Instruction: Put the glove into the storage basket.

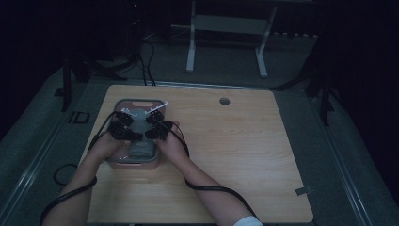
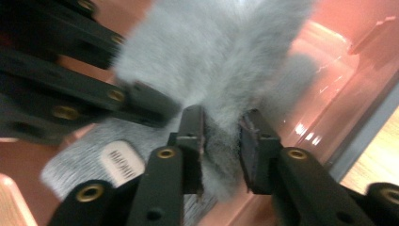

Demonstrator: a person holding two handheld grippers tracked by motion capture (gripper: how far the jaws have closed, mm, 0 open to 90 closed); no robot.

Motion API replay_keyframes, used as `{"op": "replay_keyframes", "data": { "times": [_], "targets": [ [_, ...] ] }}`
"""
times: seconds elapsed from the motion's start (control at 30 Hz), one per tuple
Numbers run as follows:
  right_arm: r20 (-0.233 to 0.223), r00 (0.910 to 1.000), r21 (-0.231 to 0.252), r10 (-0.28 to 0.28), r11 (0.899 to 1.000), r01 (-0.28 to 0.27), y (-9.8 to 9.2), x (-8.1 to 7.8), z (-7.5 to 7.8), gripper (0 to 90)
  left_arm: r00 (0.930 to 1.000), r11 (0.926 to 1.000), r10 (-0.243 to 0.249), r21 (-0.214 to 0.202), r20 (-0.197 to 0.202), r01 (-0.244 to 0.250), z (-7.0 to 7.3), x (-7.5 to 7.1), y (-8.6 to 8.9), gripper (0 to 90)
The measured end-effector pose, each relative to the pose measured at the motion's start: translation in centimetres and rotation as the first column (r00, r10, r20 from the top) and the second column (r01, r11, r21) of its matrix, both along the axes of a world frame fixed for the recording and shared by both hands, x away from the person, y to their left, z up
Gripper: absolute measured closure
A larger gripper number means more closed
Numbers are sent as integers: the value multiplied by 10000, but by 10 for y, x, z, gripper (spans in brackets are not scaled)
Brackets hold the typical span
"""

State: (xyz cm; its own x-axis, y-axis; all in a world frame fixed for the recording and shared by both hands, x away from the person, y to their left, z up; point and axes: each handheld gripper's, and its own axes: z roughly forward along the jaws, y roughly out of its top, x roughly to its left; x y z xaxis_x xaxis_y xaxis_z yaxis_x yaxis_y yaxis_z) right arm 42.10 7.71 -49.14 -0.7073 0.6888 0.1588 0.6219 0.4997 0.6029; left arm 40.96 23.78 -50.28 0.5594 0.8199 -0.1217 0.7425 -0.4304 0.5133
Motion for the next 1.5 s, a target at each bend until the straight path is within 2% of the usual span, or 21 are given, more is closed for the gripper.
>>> {"op": "replay_keyframes", "data": {
  "times": [0.07,0.23,0.33,0.4,0.47,0.53,0.6,0.67,0.73,0.8,0.87,0.97,1.07,1.1,1.13,1.17,1.3,1.37,1.4,1.43,1.5],
  "targets": [
    [220,9998,97,24,9999,-26,-5,-1,5,659,9999,9999,106,15,-86,-106,-2,2,-2,753],
    [237,9997,992,75,9950,-98,-19,-3,22,619,9992,9989,383,269,-148,-379,-4,5,-4,674],
    [282,9995,1245,160,9920,-194,-25,-5,27,593,9981,9952,615,755,62,-618,-3,5,-4,546],
    [300,9994,1336,198,9908,-236,-29,-6,29,565,9954,9878,902,1247,333,-937,-3,6,-5,408],
    [295,9991,1492,313,9882,-353,-33,-8,30,510,9946,9847,938,1431,441,-992,-3,7,-6,358],
    [367,9983,1635,447,9853,-501,-39,-9,31,474,9934,9843,994,1404,570,-1065,-1,7,-7,314],
    [428,9977,1711,527,9835,-593,-46,-11,33,419,9906,9854,1020,1272,911,-1132,2,4,-6,303],
    [610,9964,1763,586,9819,-686,-53,-12,36,386,9870,9883,1096,927,1179,-1208,7,0,-3,301],
    [647,9965,1943,529,9788,-645,-61,-12,40,289,9815,9881,1133,860,1545,-1276,11,-4,-2,302],
    [646,9943,1968,849,9757,-961,-68,-12,44,185,9765,9891,1214,603,1783,-1340,16,-9,2,301],
    [917,9904,2014,1036,9721,-1203,-75,-14,46,175,9688,9879,1347,482,2078,-1477,20,-14,5,301],
    [1190,9873,2158,1053,9678,-1293,-89,-18,50,150,9588,9891,1469,-348,2433,-1427,28,-24,9,267],
    [1485,9821,2179,1157,9649,-1466,-102,-21,52,143,9329,9850,1652,-1015,3199,-1396,35,-37,9,185],
    [1545,9813,2224,1148,9637,-1477,-106,-22,53,143,9275,9847,1622,-1158,3368,-1301,36,-40,8,149],
    [1612,9800,2204,1168,9636,-1511,-110,-23,54,143,9269,9856,1537,-1202,3423,-1191,37,-42,7,145],
    [1690,9786,2187,1175,9637,-1535,-113,-24,55,143,9227,9859,1482,-1265,3560,-1095,39,-47,5,129],
    [2083,9698,2178,1269,9606,-1724,-127,-31,57,143,9138,9795,1436,-1865,3800,-764,44,-61,-2,69],
    [2138,9683,2233,1292,9585,-1772,-133,-34,56,143,9023,9783,1400,-1976,4077,-625,47,-67,-8,67],
    [2138,9683,2233,1292,9585,-1772,-133,-34,56,143,9023,9783,1400,-1976,4077,-625,47,-67,-8,65],
    [2180,9666,2208,1348,9579,-1834,-137,-36,56,143,8977,9783,1306,-2016,4209,-479,49,-71,-13,65],
    [2427,9573,2140,1571,9538,-2108,-144,-42,53,143,8894,9757,1056,-2190,4448,-63,52,-79,-24,65]
  ]
}}
